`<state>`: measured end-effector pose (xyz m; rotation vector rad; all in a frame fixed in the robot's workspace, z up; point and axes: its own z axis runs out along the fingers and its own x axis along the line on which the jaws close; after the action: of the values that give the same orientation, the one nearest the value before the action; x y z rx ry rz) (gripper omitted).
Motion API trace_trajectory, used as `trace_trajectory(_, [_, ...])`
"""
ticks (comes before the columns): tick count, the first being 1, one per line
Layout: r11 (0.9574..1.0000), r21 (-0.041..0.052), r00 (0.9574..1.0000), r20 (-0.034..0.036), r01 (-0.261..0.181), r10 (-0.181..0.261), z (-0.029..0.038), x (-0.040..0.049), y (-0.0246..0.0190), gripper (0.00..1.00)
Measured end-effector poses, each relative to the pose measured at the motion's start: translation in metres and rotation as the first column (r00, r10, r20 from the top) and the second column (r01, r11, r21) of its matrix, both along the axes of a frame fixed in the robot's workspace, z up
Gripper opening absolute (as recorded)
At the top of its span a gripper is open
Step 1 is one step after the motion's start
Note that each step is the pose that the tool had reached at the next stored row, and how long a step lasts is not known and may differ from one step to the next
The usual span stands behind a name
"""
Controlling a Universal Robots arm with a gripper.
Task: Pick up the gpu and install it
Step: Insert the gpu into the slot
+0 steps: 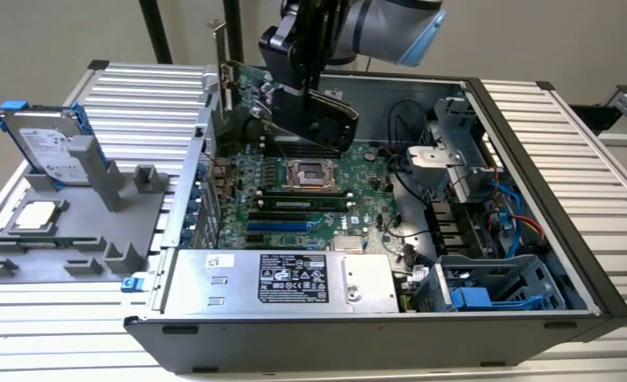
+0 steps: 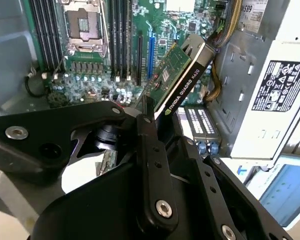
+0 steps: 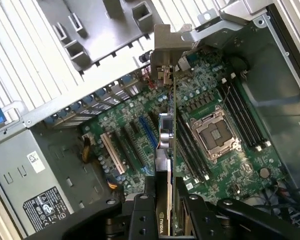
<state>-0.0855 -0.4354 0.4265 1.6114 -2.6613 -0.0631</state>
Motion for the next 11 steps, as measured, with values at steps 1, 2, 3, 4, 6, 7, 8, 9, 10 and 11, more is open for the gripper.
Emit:
trace_trajectory(1, [0.9999,0.0,0.9999,0.0,-0.017,0.017,0.0,0.0,0.0,0.0])
trace_trajectory(2, [0.9994,0.0,0.9994,0.0,-0.033,0.033,0.0,0.0,0.0,0.0])
trace_trajectory(3, [0.9987,0.0,0.9987,0.0,-0.05,0.05,0.0,0.0,0.0,0.0])
trace_trajectory(4, [0.9978,0.0,0.9978,0.0,-0.067,0.067,0.0,0.0,0.0,0.0])
trace_trajectory(6, [0.9949,0.0,0.9949,0.0,-0.101,0.101,0.0,-0.0001,0.0,0.0])
trace_trajectory(7, [0.9931,0.0,0.9931,0.0,-0.117,0.117,0.0,-0.0001,0.0,0.0])
trace_trajectory(8, [0.991,0.0,0.991,0.0,-0.134,0.134,0.0,0.0,0.0,0.0])
trace_trajectory(9, [0.9885,0.0,0.9885,-0.0001,-0.152,0.152,0.0,0.0,0.0,0.0])
trace_trajectory(10, [0.9857,0.0,0.9857,-0.0001,-0.168,0.168,0.0,0.0,0.0,0.0])
trace_trajectory(11, [0.9829,0.0,0.9829,0.0,-0.184,0.184,0.0,0.0,0.0,0.0])
